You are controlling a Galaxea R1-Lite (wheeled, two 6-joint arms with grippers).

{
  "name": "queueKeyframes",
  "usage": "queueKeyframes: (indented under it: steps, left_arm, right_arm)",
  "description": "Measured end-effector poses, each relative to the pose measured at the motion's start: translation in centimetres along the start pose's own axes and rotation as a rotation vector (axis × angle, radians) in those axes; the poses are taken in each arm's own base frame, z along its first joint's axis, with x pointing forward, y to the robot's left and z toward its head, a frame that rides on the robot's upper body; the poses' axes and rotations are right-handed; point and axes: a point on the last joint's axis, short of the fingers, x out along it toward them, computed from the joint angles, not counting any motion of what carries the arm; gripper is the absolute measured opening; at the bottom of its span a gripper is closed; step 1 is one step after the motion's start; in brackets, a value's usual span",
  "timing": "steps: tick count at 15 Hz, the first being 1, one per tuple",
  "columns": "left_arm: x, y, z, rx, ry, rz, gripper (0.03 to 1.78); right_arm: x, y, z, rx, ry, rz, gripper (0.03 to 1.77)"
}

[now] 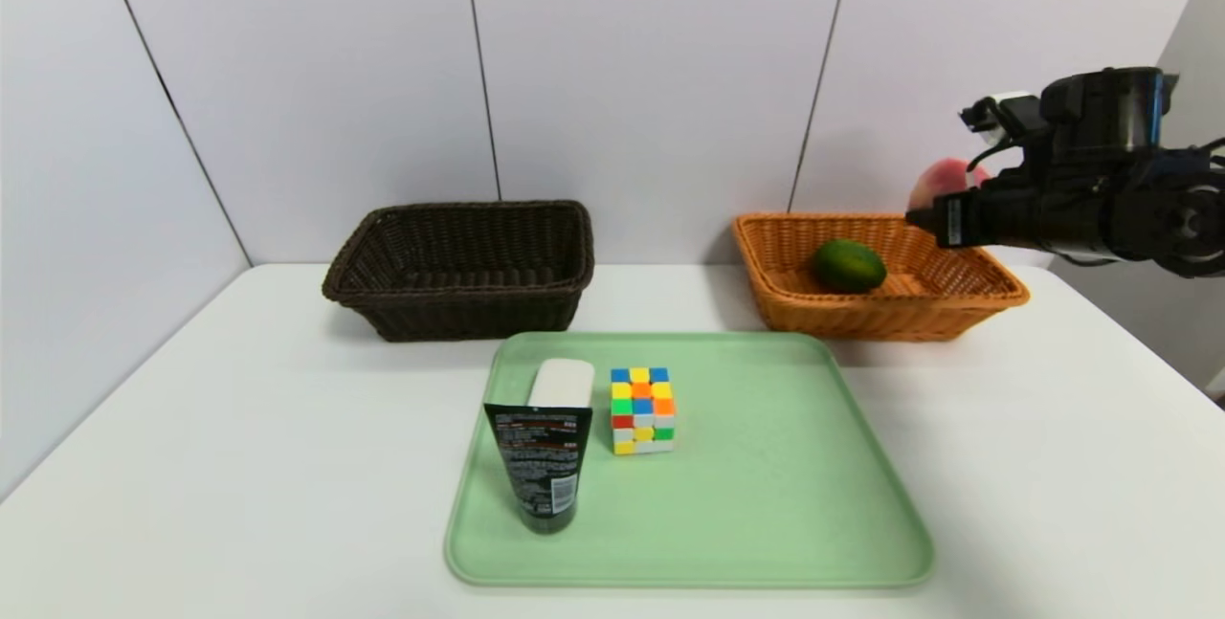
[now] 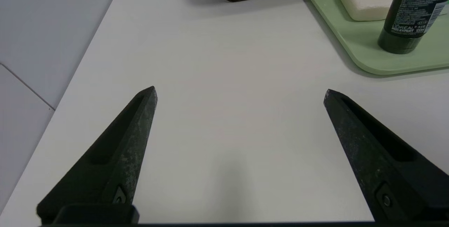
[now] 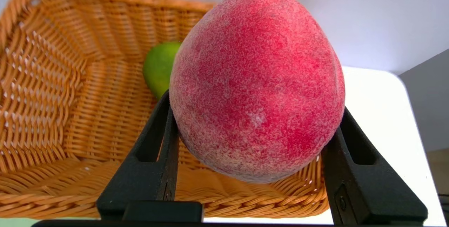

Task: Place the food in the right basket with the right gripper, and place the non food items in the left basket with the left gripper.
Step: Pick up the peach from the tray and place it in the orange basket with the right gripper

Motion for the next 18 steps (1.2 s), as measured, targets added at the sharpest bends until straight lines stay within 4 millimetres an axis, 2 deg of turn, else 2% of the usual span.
queueKeyframes:
  steps: [5, 9, 13, 18]
  left_arm:
    - [-0.1, 0.0, -0.2, 0.0, -0.005, 0.001, 1.69]
    - [-0.1, 0.0, -0.3, 0.001, -0.007, 0.002, 1.69]
    - [-0.1, 0.0, -0.3, 0.001, -0.008, 0.003, 1.69]
    - [-0.1, 0.0, -0.2, 0.0, -0.006, 0.002, 1.69]
  right_arm:
    - [1.7, -0.4, 0.3, -0.001, 0.079, -0.009, 1.1]
    - [4.0, -0.6, 0.1, 0.0, 0.115, -0.038, 1.1]
    - [6.0, -0.7, -0.8, -0.003, 0.177, -0.047, 1.1]
    - [7.6, -0.6, -2.2, -0.007, 0.226, -0.055, 1.1]
